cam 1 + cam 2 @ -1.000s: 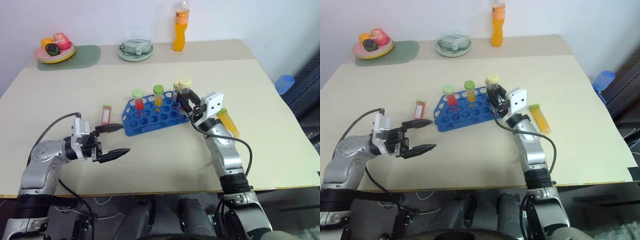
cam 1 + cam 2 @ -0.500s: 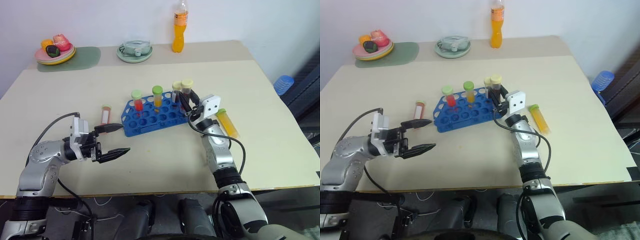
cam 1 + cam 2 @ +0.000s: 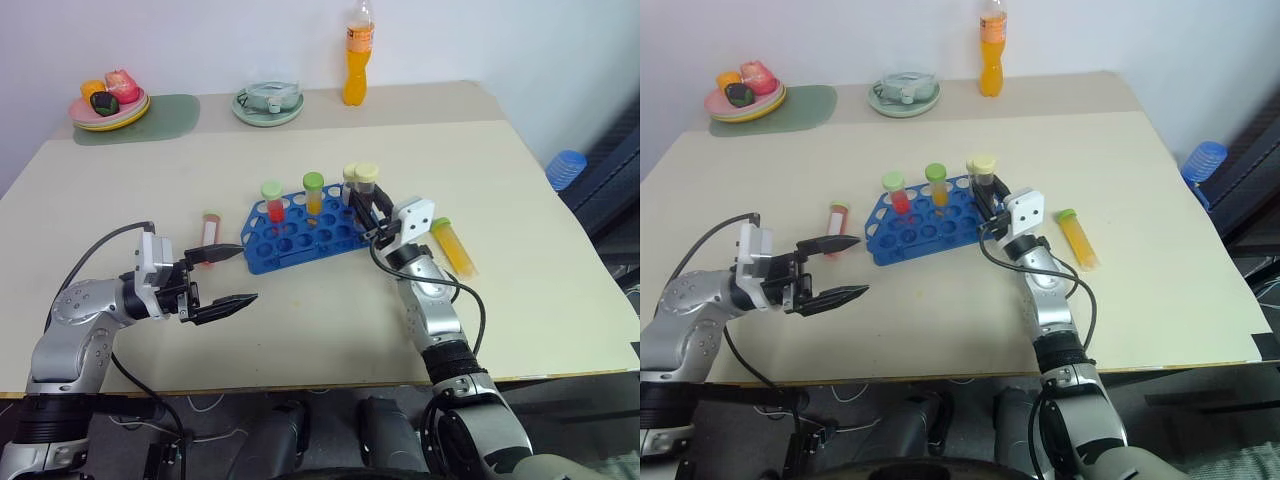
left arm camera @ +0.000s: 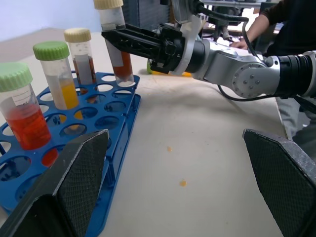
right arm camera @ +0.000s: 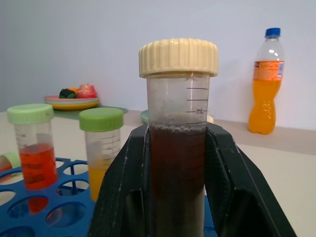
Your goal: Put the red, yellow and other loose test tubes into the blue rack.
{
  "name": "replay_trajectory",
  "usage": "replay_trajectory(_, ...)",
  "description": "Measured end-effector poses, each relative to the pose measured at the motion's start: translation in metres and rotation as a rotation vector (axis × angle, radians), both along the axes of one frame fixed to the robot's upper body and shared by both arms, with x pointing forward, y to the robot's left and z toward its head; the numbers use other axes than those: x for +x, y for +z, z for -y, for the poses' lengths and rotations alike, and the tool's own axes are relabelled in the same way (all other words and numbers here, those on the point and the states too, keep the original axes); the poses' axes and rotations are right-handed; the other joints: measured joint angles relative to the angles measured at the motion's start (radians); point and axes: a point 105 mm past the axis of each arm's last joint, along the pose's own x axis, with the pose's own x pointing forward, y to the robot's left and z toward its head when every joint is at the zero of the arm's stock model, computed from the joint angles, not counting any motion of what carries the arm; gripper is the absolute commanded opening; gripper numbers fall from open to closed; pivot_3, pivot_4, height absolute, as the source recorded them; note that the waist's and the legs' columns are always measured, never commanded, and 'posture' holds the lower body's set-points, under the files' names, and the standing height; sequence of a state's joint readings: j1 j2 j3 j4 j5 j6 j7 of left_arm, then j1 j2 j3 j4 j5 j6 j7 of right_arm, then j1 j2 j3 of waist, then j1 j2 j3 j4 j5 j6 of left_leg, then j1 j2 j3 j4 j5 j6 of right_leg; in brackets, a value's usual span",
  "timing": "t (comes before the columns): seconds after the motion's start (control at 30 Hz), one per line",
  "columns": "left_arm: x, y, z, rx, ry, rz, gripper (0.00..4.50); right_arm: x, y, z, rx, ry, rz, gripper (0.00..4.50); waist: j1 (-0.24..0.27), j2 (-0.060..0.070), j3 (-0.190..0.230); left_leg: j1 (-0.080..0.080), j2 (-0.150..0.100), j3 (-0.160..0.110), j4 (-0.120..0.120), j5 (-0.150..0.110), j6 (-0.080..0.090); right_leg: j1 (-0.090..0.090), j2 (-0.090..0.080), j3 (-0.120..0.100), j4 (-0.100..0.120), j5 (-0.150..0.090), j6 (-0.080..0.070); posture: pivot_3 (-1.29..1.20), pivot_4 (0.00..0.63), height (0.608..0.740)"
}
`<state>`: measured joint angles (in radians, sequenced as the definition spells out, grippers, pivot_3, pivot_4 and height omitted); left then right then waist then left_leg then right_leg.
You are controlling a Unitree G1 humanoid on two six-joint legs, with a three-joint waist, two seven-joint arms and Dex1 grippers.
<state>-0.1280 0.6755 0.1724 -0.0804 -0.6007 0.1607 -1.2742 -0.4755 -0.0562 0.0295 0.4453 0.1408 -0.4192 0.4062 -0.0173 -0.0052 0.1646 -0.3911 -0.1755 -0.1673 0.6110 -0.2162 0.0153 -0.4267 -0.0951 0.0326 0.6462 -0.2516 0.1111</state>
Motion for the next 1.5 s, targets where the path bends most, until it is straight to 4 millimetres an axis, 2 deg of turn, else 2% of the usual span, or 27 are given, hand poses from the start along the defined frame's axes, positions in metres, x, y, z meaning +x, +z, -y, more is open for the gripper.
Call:
replay_trajectory(0.33,0.0,0.0,0.0,0.0,-0.002,0.0,4.5,-0.002,-0.002,-0.006,0.005,0.012,-0.001,0.86,0.0,0.0,0.0,0.0,0.0,0.0,0.0,0.0,0.0,0.0,0.0,0.0,0.0,0.0,0.0,0.0,0.15,0.74)
replay_trajectory(0.67,0.0,0.001,0.0,0.001,-0.005,0.002,4.5,-0.004,-0.004,0.004,0.015,-0.017,-0.001,0.86,0.006,0.0,-0.001,0.0,0.0,0.0,0.0,0.0,0.0,0.0,0.0,0.0,0.0,0.0,0.0,0.0,0.15,0.74)
replay_trajectory(1.23,0.005,0.004,0.001,-0.009,-0.024,0.01,4.5,-0.003,-0.003,0.009,0.009,-0.031,0.0,0.86,0.008,-0.001,-0.001,0.0,0.0,0.0,0.0,0.0,0.0,0.001,0.0,0.0,-0.001,0.0,0.0,0.0,0.15,0.74)
replay_trajectory(1.5,0.008,0.003,0.001,-0.029,0.006,0.004,4.5,0.0,-0.003,0.034,0.022,-0.114,-0.006,0.86,0.005,-0.001,-0.001,0.0,0.0,0.0,0.0,0.0,0.0,0.001,0.0,0.0,0.0,0.0,0.0,0.0,0.15,0.74)
